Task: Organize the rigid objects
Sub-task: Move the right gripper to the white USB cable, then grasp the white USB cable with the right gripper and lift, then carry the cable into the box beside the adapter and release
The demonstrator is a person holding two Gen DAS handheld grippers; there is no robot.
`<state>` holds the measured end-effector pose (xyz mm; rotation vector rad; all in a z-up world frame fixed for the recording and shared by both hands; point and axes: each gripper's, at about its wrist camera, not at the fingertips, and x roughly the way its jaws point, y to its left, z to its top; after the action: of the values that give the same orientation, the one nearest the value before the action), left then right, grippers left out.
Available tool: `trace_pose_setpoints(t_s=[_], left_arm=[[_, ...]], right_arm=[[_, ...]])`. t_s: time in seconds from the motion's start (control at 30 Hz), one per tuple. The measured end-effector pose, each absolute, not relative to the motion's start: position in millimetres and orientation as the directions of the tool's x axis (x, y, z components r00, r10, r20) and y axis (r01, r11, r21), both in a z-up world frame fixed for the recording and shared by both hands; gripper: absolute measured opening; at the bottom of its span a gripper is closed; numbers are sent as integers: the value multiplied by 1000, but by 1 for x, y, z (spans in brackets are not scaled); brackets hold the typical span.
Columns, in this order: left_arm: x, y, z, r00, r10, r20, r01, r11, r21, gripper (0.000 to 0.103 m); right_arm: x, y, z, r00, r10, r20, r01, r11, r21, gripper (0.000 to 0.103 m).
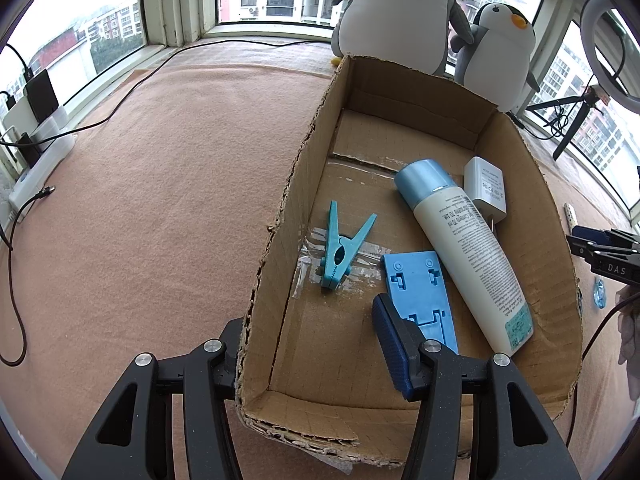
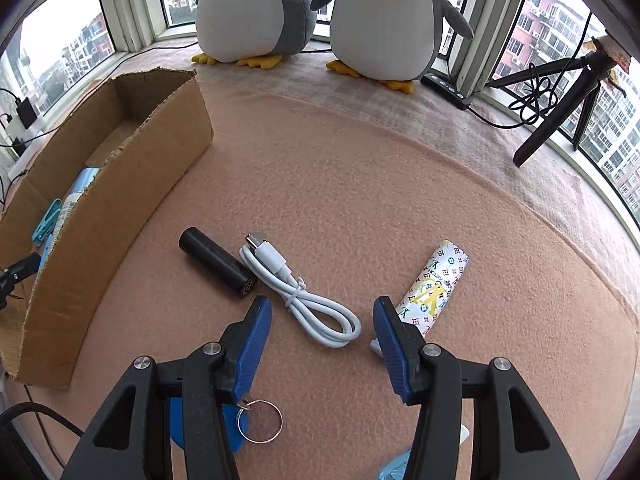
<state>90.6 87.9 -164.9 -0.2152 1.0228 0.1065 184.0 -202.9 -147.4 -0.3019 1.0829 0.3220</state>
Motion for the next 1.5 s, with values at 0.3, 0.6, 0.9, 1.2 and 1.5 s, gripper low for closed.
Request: trace_pose_setpoints(t_s=[0.3, 0.6, 0.9, 1.2, 1.5], left_arm=[[90, 88, -166, 518, -12, -855, -189, 974, -128, 57], [89, 89, -167, 519, -14, -855, -190, 973, -131, 57], [89, 89, -167, 519, -14, -854, -191, 973, -132, 57], [89, 89, -166, 520, -13, -854, -189, 973, -130, 57], [89, 88, -166, 521, -13, -854, -189, 973, -131, 57]], right_arm=[[193, -195, -150, 430, 118, -895, -402, 913, -73, 25], [195, -198, -150, 428, 149, -891, -372, 928, -24, 14], [189, -200, -130, 453, 221, -863, -329, 942, 69, 14], [179, -164, -88, 489, 360, -795, -369, 911, 185, 14], [180, -113, -81, 447, 472, -760, -421, 861, 287, 14]])
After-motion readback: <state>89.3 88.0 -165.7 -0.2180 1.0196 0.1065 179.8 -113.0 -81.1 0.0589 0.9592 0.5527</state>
